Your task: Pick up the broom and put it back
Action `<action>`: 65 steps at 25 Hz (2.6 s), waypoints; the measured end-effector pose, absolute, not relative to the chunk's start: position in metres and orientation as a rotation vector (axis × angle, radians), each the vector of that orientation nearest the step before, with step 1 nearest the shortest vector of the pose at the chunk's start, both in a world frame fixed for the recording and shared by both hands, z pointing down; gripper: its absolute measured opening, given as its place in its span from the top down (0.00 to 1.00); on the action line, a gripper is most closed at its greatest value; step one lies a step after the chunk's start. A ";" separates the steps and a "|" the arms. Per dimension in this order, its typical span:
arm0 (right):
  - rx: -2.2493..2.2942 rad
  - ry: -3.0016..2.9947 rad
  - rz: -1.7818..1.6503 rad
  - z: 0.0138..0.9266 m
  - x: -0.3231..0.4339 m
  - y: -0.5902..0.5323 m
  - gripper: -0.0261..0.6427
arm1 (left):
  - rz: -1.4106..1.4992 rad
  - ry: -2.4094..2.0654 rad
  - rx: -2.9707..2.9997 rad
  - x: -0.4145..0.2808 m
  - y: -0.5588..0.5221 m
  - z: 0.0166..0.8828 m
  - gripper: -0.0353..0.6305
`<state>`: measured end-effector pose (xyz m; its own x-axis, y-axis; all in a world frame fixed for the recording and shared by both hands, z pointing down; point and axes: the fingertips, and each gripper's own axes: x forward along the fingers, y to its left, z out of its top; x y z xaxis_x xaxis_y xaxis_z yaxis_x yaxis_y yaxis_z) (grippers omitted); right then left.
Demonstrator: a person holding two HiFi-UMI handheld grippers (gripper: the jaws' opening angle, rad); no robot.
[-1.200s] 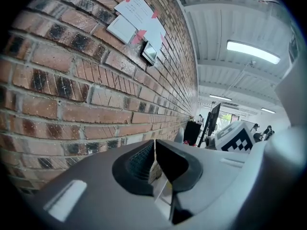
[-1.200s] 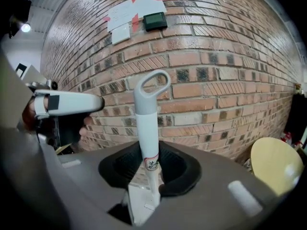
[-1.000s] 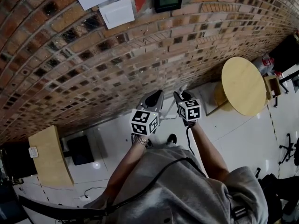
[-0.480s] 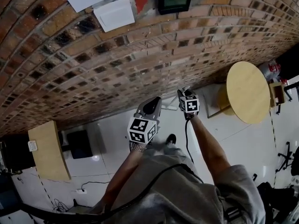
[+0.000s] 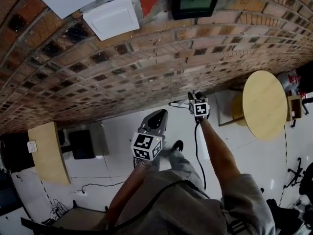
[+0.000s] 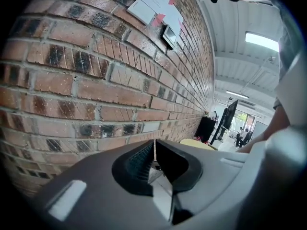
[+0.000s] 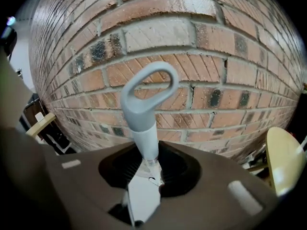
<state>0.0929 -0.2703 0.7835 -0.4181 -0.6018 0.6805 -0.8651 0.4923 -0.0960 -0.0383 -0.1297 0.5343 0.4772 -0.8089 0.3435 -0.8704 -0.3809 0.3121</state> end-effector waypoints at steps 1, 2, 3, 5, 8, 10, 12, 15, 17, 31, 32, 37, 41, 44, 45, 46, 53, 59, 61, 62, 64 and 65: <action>1.204 -2.165 0.583 0.784 0.093 -0.277 0.81 | 0.181 -1.399 2.275 -0.039 -0.132 0.536 0.93; 1.211 -2.168 0.578 0.783 0.094 -0.285 0.81 | 0.176 -1.402 2.271 -0.040 -0.134 0.537 0.93; 1.222 -2.168 0.579 0.783 0.095 -0.294 0.81 | 0.173 -1.406 2.268 -0.040 -0.137 0.537 0.93; 1.248 -2.160 0.587 0.784 0.100 -0.311 0.81 | 0.169 -1.407 2.263 -0.040 -0.141 0.538 0.93; 1.280 -2.141 0.593 0.784 0.108 -0.333 0.81 | 0.168 -1.401 2.266 -0.038 -0.146 0.538 0.93; 1.303 -2.130 0.591 0.784 0.112 -0.343 0.81 | 0.170 -1.396 2.268 -0.037 -0.149 0.538 0.93; 1.325 -2.125 0.587 0.785 0.114 -0.348 0.81 | 0.175 -1.390 2.267 -0.036 -0.150 0.539 0.93; 1.330 -2.121 0.563 0.784 0.115 -0.354 0.81 | 0.180 -1.380 2.266 -0.035 -0.152 0.541 0.93; 1.326 -2.119 0.549 0.783 0.115 -0.357 0.78 | 0.180 -1.377 2.268 -0.034 -0.153 0.541 0.93; 1.330 -2.113 0.567 0.773 0.119 -0.348 0.55 | 0.163 -1.363 2.286 -0.029 -0.150 0.535 0.93; 1.334 -2.112 0.571 0.772 0.122 -0.346 0.55 | 0.159 -1.361 2.290 -0.027 -0.150 0.533 0.93; 1.424 -2.147 0.623 0.747 0.137 -0.336 0.62 | 0.141 -1.358 2.316 -0.024 -0.147 0.522 0.93; 1.603 -2.327 0.832 0.654 0.136 -0.288 0.75 | 0.143 -1.364 2.334 -0.023 -0.142 0.516 0.93; 1.648 -2.435 0.927 0.583 0.112 -0.241 0.89 | 0.154 -1.375 2.354 -0.026 -0.148 0.512 0.93; 1.649 -2.442 0.925 0.568 0.104 -0.226 0.92 | 0.158 -1.375 2.361 -0.025 -0.149 0.510 0.93; 1.651 -2.443 0.908 0.556 0.097 -0.212 0.95 | 0.160 -1.373 2.368 -0.023 -0.149 0.506 0.93; 1.552 -2.392 0.738 0.521 0.054 -0.166 0.96 | 0.223 -1.346 2.429 -0.008 -0.151 0.487 0.93; 1.497 -2.323 0.746 0.527 0.045 -0.143 0.96 | 0.301 -1.317 2.403 -0.003 -0.140 0.496 0.93; 1.493 -2.307 0.731 0.527 0.044 -0.137 0.96 | 0.313 -1.305 2.398 -0.002 -0.136 0.498 0.93; 1.492 -2.296 0.720 0.527 0.044 -0.135 0.96 | 0.317 -1.300 2.397 -0.002 -0.134 0.498 0.93; 1.488 -2.279 0.700 0.527 0.043 -0.131 0.96 | 0.325 -1.293 2.396 -0.001 -0.129 0.498 0.93; 1.484 -2.277 0.697 0.527 0.042 -0.129 0.96 | 0.327 -1.291 2.396 -0.002 -0.128 0.498 0.93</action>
<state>0.0422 -0.1290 0.5273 -0.4005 -0.7526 0.5227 -0.9162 0.3363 -0.2179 -0.0015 -0.1275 0.4979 0.5465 -0.7441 0.3843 -0.8373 -0.4947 0.2329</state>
